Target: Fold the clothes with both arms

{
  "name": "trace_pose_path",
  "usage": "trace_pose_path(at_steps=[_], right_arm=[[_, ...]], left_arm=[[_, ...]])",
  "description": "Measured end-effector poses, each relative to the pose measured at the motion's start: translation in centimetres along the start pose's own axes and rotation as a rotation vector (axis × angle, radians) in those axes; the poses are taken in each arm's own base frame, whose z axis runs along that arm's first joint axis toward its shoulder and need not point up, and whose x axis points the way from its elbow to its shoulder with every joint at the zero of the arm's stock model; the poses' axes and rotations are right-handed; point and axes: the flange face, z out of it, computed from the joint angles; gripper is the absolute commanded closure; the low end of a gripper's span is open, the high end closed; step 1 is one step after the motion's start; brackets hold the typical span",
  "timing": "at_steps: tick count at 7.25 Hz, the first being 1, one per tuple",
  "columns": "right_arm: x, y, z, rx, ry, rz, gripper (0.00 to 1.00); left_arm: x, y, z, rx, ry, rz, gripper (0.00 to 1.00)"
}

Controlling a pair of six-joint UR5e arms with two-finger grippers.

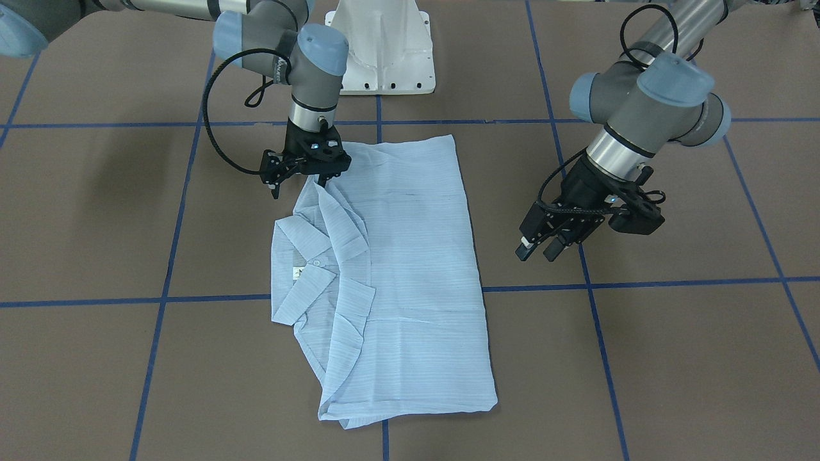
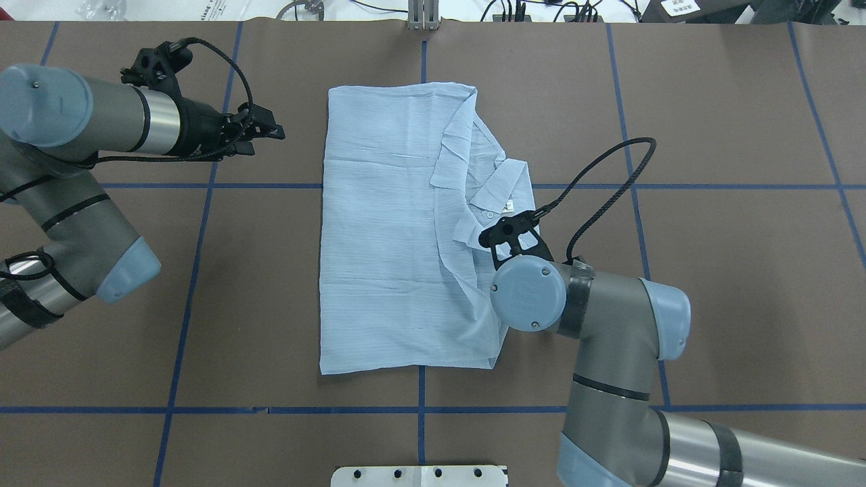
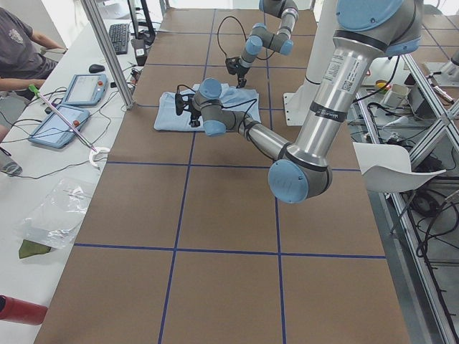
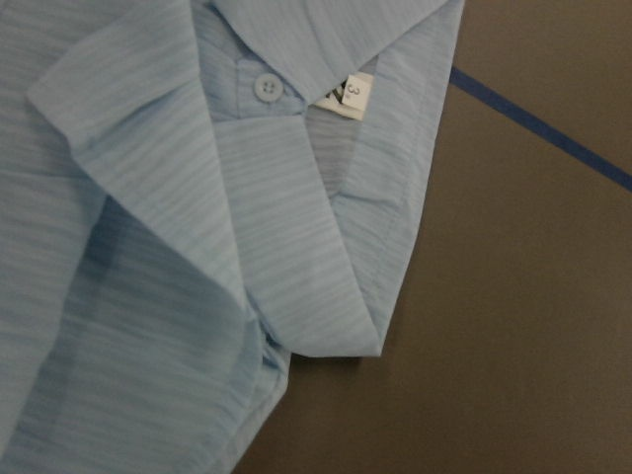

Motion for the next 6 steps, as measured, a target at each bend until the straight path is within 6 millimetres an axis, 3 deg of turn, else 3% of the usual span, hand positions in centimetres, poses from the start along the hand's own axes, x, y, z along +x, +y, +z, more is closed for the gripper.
trace_pose_path(at_steps=[1,3,4,6], right_arm=[[1.3,0.7,-0.6,-0.008,0.011,0.003,0.00],[1.5,1.1,-1.9,-0.018,0.020,0.007,0.00],[0.6,0.3,-2.5,-0.010,0.011,0.010,0.00],[-3.2,-3.1,-3.4,0.006,-0.005,0.023,0.00]], left_arm=[[0.0,0.0,0.0,-0.001,0.000,0.000,0.30],[0.0,0.0,0.0,-0.002,0.001,0.000,0.30],[0.1,0.0,-0.2,-0.001,0.003,0.001,0.30],[-0.4,0.3,-1.9,-0.034,0.017,0.003,0.30]])
